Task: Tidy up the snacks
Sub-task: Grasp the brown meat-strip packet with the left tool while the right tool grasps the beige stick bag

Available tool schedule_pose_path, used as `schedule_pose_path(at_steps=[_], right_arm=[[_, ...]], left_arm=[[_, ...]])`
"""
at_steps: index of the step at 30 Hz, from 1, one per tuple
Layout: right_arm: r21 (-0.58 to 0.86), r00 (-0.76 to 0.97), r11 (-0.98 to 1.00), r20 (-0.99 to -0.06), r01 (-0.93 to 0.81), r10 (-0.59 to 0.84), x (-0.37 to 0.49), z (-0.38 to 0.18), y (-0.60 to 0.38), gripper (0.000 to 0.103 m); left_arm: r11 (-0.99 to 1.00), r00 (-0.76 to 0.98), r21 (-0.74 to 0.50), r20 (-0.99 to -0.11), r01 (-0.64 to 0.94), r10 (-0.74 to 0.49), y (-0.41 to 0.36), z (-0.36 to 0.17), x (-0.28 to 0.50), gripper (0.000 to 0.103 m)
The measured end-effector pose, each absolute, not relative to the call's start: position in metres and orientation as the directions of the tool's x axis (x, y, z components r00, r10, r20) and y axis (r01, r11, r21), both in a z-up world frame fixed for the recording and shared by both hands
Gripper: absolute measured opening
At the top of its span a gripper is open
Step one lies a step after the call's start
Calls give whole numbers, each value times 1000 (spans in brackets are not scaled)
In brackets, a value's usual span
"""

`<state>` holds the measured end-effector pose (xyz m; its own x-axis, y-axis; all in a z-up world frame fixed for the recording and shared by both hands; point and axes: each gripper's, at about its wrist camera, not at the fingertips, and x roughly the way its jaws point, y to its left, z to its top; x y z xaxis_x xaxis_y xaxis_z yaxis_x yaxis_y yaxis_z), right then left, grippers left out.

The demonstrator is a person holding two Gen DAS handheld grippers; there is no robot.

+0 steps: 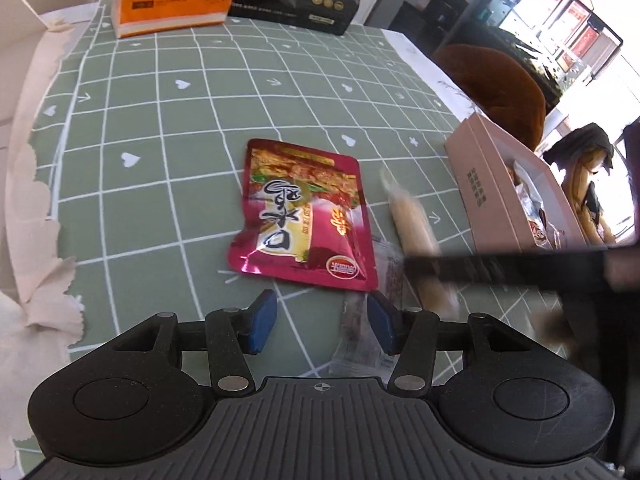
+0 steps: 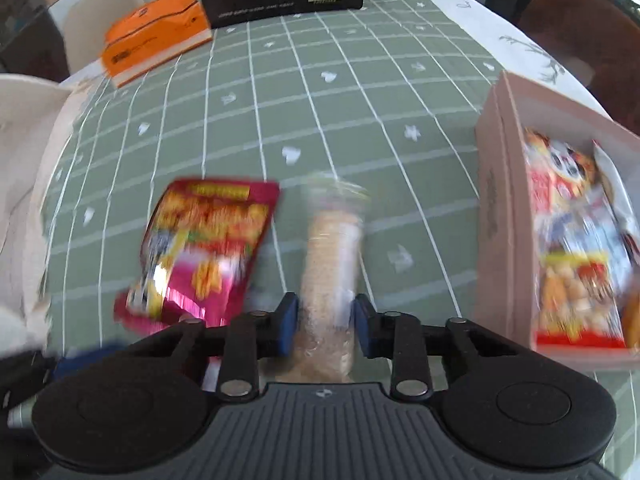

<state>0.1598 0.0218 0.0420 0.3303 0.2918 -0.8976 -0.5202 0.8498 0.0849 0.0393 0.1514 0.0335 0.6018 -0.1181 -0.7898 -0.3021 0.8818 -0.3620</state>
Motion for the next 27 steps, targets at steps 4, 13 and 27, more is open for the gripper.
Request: schedule_pose_path(at_steps=[4, 13, 27], right_arm=[[109, 300, 840, -903, -532, 308, 130, 44, -2, 29], [123, 331, 854, -886, -506, 324, 76, 37, -57, 29], [16, 438, 922, -877, -387, 199, 61, 31, -131, 31]], left_arm=[[889, 595, -350, -796, -295, -115, 147, 33, 42, 56], [951, 580, -222, -813, -215, -59, 109, 29, 58, 56], [993, 581, -78, -814, -84, -14, 55, 25, 64, 46]])
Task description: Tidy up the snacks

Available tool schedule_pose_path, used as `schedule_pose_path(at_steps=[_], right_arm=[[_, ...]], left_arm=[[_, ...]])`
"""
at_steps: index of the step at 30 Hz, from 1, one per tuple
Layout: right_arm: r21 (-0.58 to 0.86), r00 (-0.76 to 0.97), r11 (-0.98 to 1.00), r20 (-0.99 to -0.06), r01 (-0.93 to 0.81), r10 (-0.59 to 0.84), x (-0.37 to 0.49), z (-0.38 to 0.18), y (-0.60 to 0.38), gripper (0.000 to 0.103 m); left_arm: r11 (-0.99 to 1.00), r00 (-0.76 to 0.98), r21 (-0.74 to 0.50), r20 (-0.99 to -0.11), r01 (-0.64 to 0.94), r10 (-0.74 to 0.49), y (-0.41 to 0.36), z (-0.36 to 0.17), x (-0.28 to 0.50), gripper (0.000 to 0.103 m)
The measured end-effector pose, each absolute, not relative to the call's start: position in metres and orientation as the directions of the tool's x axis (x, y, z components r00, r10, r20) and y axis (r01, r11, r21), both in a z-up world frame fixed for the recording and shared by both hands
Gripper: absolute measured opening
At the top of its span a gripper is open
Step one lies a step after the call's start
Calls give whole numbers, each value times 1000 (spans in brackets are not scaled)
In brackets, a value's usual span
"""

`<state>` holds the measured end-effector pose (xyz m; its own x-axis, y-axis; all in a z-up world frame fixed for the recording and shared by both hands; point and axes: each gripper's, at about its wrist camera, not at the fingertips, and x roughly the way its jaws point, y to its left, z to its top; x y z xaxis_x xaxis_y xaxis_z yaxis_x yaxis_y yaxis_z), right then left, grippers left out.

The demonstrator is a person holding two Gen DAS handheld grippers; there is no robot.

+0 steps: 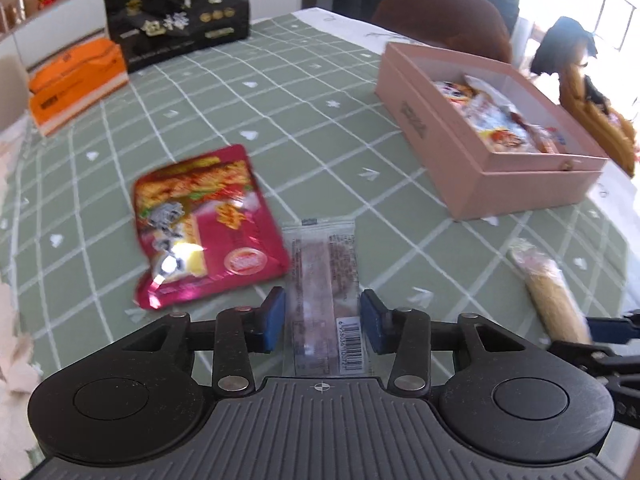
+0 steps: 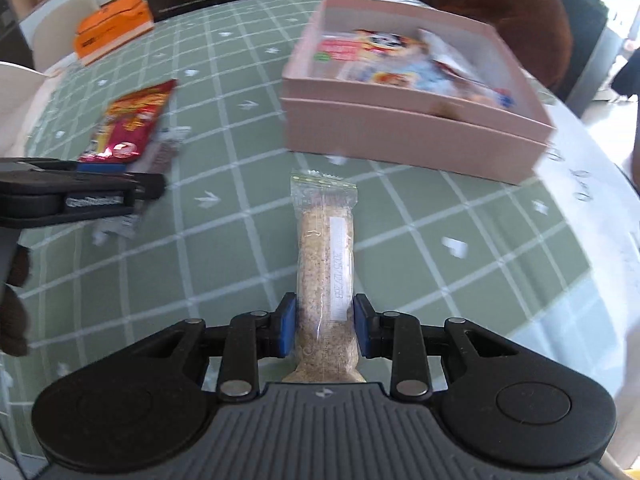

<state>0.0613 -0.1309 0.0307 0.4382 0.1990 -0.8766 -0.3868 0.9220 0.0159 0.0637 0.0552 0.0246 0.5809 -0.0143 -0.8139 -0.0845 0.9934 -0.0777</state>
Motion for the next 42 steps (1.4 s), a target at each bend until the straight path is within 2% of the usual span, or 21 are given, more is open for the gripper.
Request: schedule_pose_path(at_steps=[2, 4, 6, 9, 16, 20, 21, 27, 29, 31, 34, 36, 37, 42], right_arm=[[28, 437, 926, -876, -376, 204, 61, 30, -140, 34], [27, 438, 928, -876, -370, 201, 61, 29, -144, 41], [15, 451, 933, -873, -359, 187, 62, 28, -145, 53], [17, 472, 940, -861, -342, 188, 60, 24, -147, 62], [28, 521, 942, -827, -336, 210, 54, 18, -148, 80], [31, 486, 917, -840, -398, 239, 55, 14, -142, 103], [26, 480, 912, -844, -408, 239, 56, 13, -140, 103], [27, 469, 904, -848, -427, 247, 61, 13, -139, 103], [28, 473, 906, -845, -423, 248, 66, 14, -139, 99], [27, 474, 900, -843, -435, 254, 73, 16, -135, 91], [27, 479, 898, -839, -440, 260, 87, 21, -127, 68], [21, 480, 894, -838, -448, 260, 92, 25, -121, 36], [9, 482, 892, -839, -451, 252, 94, 27, -119, 32], [7, 472, 893, -847, -451, 245, 85, 28, -125, 32]], left_arm=[[991, 574, -113, -817, -69, -53, 52, 25, 57, 45], [989, 564, -136, -821, -50, -84, 46, 26, 49, 46], [988, 550, -156, -826, -17, -121, 38, 28, 38, 46], [987, 524, -156, -839, 26, -147, 26, 29, 25, 46], [995, 516, -98, -851, 30, -100, 19, 29, 22, 46], [995, 526, -95, -845, 33, -99, 18, 28, 28, 47], [995, 528, -92, -844, 36, -97, 17, 28, 29, 47], [995, 549, -86, -829, 59, -104, 16, 26, 23, 48], [993, 552, -105, -825, 56, -118, 19, 26, 22, 47], [992, 552, -113, -824, 55, -124, 20, 26, 21, 47], [992, 555, -118, -822, 54, -128, 21, 26, 20, 47], [991, 555, -127, -821, 51, -134, 22, 26, 19, 47], [990, 555, -133, -821, 49, -138, 22, 26, 19, 47], [988, 554, -145, -819, 56, -151, 24, 26, 15, 47]])
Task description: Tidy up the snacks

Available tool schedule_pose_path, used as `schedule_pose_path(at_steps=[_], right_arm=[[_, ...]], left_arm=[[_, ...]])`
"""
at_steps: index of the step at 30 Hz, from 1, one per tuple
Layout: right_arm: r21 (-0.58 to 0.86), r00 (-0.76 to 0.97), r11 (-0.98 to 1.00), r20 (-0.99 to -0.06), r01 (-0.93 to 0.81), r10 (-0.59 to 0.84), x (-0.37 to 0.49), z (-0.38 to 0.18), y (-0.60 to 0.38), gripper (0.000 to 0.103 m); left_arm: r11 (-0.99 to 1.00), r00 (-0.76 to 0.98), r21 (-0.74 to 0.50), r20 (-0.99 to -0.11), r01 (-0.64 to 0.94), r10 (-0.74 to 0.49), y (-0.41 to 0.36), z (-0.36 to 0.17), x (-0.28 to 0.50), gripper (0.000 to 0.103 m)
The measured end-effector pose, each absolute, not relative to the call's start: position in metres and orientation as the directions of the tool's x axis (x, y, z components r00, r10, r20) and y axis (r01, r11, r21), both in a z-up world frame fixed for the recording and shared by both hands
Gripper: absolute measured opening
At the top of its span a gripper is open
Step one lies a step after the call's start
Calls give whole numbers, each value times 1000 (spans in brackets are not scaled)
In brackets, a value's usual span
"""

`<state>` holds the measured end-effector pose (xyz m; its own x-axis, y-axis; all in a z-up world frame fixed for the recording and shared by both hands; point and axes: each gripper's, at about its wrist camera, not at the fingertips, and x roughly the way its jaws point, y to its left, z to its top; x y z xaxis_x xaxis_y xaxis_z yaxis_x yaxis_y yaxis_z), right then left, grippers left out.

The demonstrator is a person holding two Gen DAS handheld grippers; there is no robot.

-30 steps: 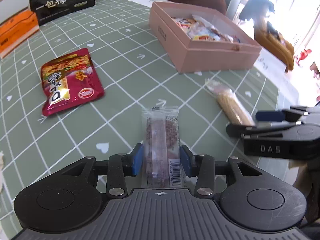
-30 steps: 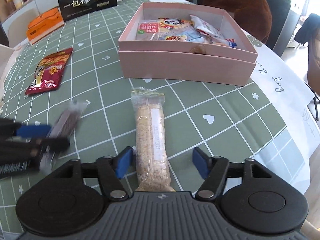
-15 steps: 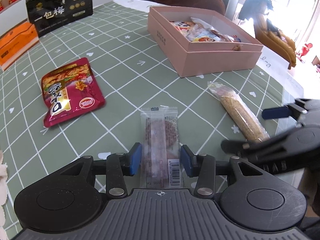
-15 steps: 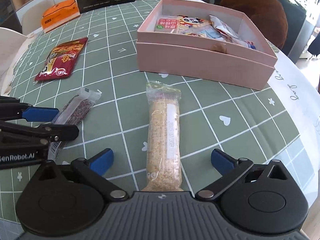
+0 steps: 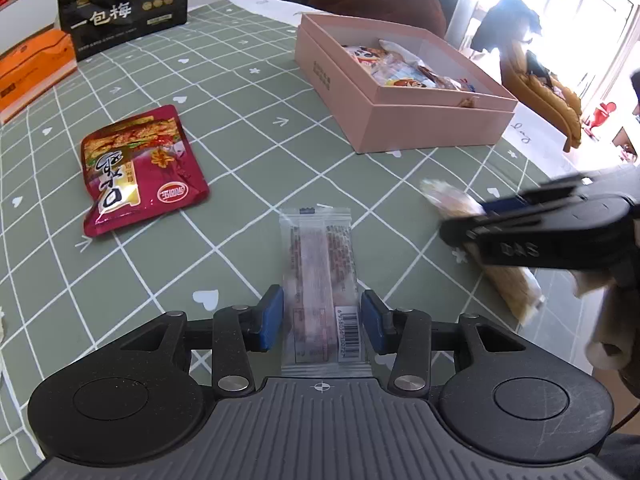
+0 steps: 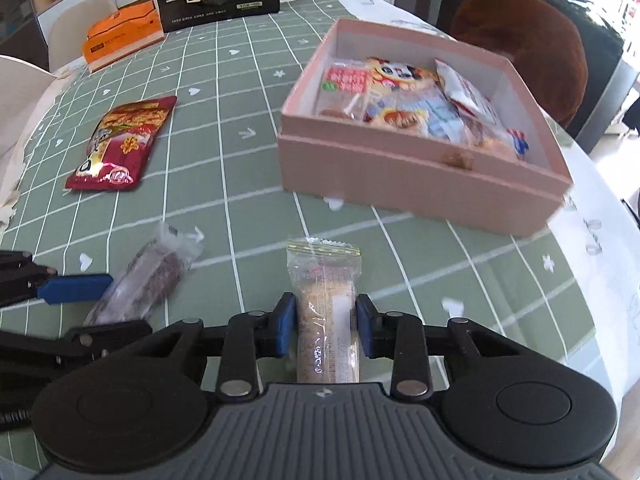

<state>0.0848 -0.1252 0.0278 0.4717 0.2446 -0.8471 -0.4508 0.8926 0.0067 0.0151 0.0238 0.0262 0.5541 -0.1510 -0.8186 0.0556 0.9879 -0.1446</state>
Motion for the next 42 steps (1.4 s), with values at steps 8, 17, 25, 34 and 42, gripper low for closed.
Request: schedule_pose_path(at_steps=[8, 17, 25, 34, 42], right_arm=[[24, 479, 926, -850, -378, 218, 59, 27, -169, 32], [15, 509, 930, -834, -368, 214, 48, 24, -175, 32], [25, 500, 929, -837, -370, 222, 42, 26, -179, 31], [77, 515, 940, -820, -333, 250, 40, 62, -204, 30], [48, 580, 939, -775, -340, 250, 49, 103, -217, 30]], left_arm=[[990, 542, -136, -831, 24, -127, 20, 28, 21, 47], [978, 521, -206, -837, -16, -168, 26, 29, 38, 47], [987, 575, -157, -806, 16, -138, 18, 26, 24, 37], [966, 616, -259, -759, 9, -210, 4, 33, 1, 35], [953, 669, -298, -699, 48, -252, -19, 65, 15, 35]])
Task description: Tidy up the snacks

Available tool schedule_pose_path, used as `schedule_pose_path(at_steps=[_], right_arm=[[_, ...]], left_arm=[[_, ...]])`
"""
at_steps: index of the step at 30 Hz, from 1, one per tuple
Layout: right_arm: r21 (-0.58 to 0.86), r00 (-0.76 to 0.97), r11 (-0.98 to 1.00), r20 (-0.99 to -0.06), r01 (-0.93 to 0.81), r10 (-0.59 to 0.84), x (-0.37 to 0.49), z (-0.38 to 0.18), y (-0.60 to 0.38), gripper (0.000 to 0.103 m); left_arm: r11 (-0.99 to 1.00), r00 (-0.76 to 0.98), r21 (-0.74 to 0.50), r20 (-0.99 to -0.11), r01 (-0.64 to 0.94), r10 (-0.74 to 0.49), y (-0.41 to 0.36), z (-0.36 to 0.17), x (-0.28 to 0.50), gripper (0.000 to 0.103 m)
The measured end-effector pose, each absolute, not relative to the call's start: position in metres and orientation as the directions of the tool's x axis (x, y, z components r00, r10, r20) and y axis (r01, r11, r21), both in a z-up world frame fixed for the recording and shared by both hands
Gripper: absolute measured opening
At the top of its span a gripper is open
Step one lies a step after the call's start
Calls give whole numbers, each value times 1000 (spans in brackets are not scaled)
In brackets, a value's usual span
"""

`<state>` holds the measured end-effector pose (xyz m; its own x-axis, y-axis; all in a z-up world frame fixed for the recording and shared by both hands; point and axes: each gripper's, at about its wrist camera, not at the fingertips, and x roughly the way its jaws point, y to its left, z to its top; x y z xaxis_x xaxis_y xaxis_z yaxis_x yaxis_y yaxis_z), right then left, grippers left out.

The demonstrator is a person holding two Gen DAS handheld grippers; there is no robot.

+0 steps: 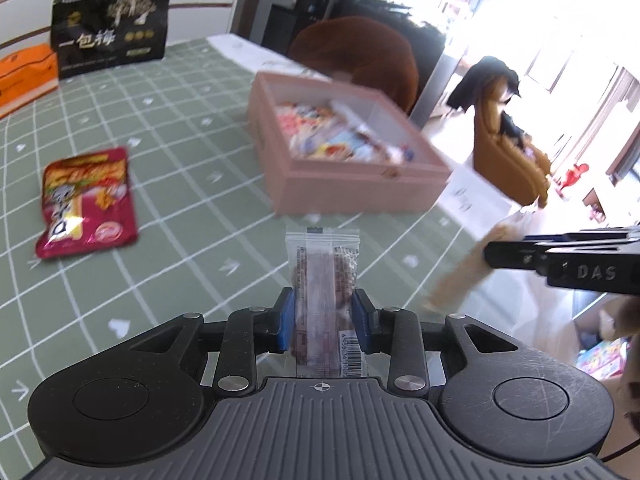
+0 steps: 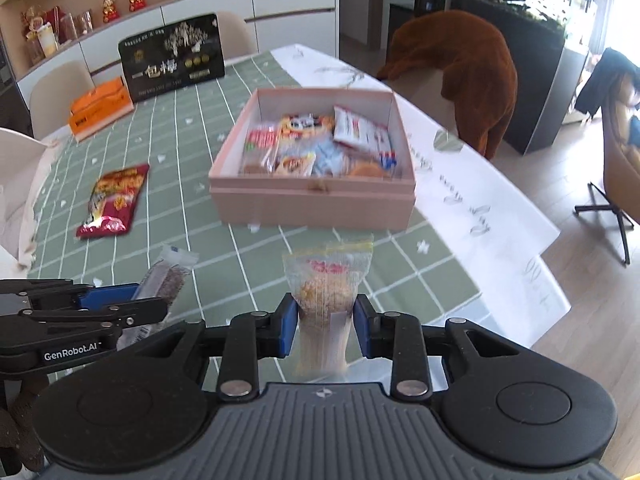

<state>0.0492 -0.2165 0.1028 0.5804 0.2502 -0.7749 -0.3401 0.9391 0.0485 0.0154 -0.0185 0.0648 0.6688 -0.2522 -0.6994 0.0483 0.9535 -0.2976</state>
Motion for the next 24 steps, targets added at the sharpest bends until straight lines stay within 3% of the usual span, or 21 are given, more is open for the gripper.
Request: schedule_pose_path(at_steps=[13, 19, 22, 24], right_arm=[[76, 634, 926, -708, -370, 312, 45, 137, -228, 22], [103, 576, 930, -760, -352, 302, 52, 111, -235, 25], [114, 541, 933, -788, -342, 294, 61, 93, -235, 34], [100, 526, 939, -806, -328, 270, 71, 80, -232, 57]], left_arm=[[946, 749, -307, -602, 101, -276, -38, 113, 54, 35], [956, 725, -281, -641, 84, -252, -42, 105, 60, 35], [955, 694, -290, -674, 65, -252, -37, 93, 50, 35], [954, 679, -296, -691, 47, -248, -32, 86, 41, 35]])
